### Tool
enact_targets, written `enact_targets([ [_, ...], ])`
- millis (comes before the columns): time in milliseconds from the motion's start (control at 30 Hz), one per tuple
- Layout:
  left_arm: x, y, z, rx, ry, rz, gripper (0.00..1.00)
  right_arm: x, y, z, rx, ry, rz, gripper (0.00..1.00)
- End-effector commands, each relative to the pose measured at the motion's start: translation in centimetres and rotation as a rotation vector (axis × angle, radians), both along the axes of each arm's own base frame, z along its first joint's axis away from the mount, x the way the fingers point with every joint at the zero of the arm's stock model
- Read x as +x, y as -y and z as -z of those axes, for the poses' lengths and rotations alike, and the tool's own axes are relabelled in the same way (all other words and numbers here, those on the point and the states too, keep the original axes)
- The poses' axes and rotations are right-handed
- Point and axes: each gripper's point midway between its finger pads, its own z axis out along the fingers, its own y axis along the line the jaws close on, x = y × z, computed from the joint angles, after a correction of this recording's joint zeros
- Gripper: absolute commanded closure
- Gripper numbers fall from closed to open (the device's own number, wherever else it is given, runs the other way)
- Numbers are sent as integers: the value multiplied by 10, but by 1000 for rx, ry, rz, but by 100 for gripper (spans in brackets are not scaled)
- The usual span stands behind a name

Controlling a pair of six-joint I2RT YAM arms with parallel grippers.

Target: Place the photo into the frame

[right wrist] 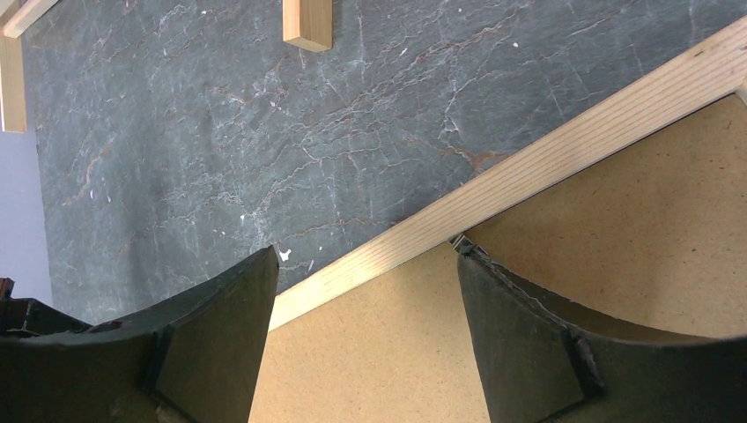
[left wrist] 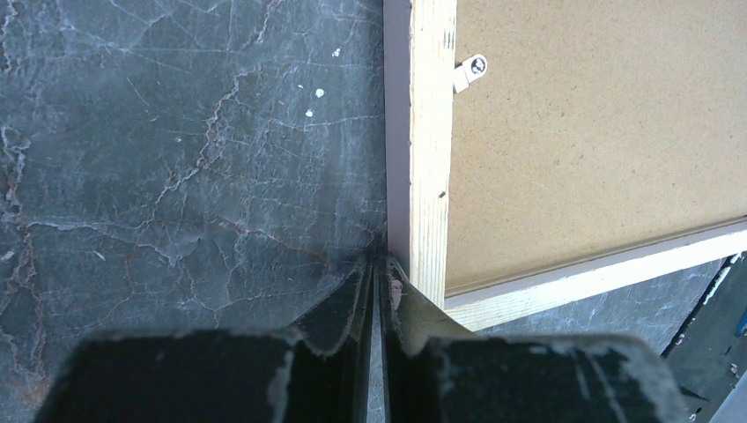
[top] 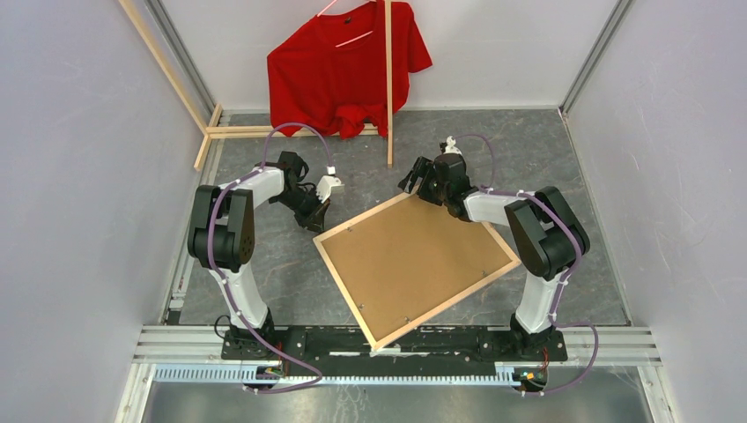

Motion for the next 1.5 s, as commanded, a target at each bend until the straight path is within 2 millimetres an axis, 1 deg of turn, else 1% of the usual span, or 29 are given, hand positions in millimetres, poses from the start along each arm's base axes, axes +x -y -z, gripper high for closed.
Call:
enact_targets([
  [0, -17, -9, 14, 54, -48, 26, 87, 5, 5, -1, -17, 2, 14, 18],
  [67, -17, -9, 13, 57, -46, 25, 87, 3, 6, -14, -9, 25, 9, 16],
  [133, -16, -10, 13, 64, -43, 25, 87, 0, 13, -28, -5, 48, 14, 15],
  [167, -16, -10, 13, 66, -43, 26, 87, -4, 19, -35, -8, 57, 21, 15],
  [200, -16, -11, 13, 65, -41, 27, 87, -9, 27, -35, -15, 54, 28, 14],
  [233, -16, -11, 13, 66, -40, 29, 87, -16, 35, -41, -19, 62, 36, 14],
  [267, -17, -11, 13, 64, -38, 30, 87, -21, 43, -40, -35, 58, 45, 14],
  [300, -17, -10, 13, 62, -40, 30, 87, -28, 55, -37, -66, 46, 58, 14],
  [333, -17, -10, 13, 63, -41, 30, 87, -36, 62, -32, -85, 31, 58, 14],
  [367, -17, -10, 13, 61, -43, 30, 87, -39, 75, -31, -114, 33, 89, 14],
  [433, -18, -10, 13, 61, -44, 30, 87, -50, 92, -22, -147, 17, 117, 14],
  [567, -18, -9, 12, 55, -40, 32, 87, -61, 115, -10, -194, -8, 158, 14],
  [667, -18, -9, 12, 56, -40, 32, 87, -63, 121, -4, -199, -20, 167, 14],
  [833, -17, -9, 10, 55, -34, 30, 87, -56, 121, 0, -197, -24, 175, 14],
  [1133, -17, -10, 11, 58, -35, 31, 87, -39, 124, 2, -195, -21, 204, 15],
  [1467, -17, -11, 11, 63, -33, 33, 87, -30, 125, 7, -183, -26, 234, 16],
])
